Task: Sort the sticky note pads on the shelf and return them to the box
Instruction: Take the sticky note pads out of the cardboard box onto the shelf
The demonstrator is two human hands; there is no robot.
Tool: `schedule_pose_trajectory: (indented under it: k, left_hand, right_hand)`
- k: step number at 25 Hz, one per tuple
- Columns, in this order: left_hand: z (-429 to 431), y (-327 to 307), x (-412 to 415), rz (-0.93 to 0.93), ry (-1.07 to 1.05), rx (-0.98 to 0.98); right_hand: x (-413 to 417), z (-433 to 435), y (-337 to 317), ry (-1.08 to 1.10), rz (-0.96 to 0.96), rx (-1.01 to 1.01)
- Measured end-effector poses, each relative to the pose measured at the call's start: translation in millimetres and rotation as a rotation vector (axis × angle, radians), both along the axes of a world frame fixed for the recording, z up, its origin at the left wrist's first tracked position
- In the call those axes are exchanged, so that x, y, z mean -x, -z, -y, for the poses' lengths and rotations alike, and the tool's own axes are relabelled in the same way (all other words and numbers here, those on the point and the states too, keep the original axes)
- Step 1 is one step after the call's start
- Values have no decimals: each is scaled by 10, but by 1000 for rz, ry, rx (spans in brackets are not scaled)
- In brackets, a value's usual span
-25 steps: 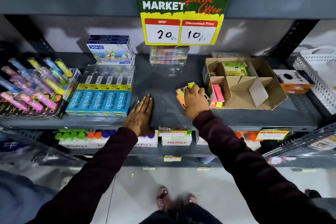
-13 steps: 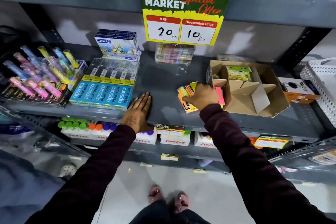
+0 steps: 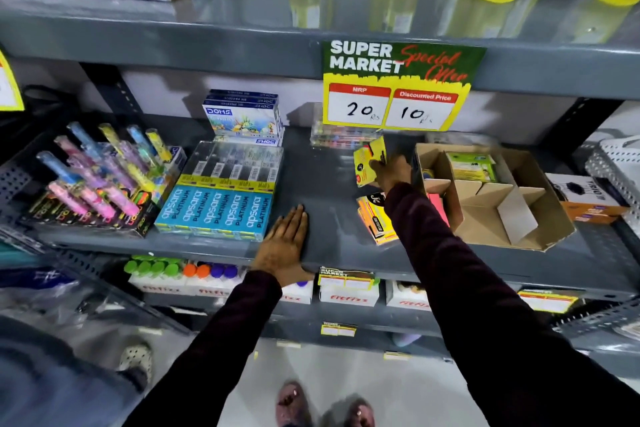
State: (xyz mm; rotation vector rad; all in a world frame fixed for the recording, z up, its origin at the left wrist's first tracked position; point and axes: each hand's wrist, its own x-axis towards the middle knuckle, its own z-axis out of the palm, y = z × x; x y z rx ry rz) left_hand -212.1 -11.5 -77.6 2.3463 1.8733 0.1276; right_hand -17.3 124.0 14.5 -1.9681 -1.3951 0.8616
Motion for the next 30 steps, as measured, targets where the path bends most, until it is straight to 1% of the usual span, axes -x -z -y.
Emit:
schedule_pose_trajectory:
  k: [1,2,7,9,14,16,19,23,25,27,28,29,30]
  left_hand:
    - [-6,9,2,-3,5,-9]
    - [-13,24,8,-11,6,-14]
    - [-15,29,-5,-46,1,-35]
    - [-8,29,-7,-40,14,-58]
    - [-1,21,-6,-22,11,-64]
    - [4,30,-15,-33,1,-57]
    - [-3,13,-29,-37,-14,-46]
    - [4,1,-33,-53,-13,-46]
    - [1,4,-29,-67,-9,-54]
    - [-1,13,-22,-71,-1,-48]
    - [-5,22,-17,-70,0,-48]
    - [-11,25,-12,-67,3,-50]
    - [-12,20,-12,-66,10,-46]
  right_hand:
    - [1,-75,47,-4,-17,50]
    - [0,-116,76,-22,15,97]
    - [-42,-157,45,-142,438,128]
    - [-79,-135,-37,-213,536,135]
    - [-263,172,-62,-358,667,71]
    - [-285,349,70,-399,701,138]
    - [-239,415,171,-351,677,236]
    - [-180,412,142,-318,640,296]
    - [-158,440,52,-290,611,271]
    - [-99,443,-71,-318,563,159]
    - [-33,419,-111,-338,492,98]
    - [44,407,-173,-347,374,51]
    - [129,378,-188,-326,152,26]
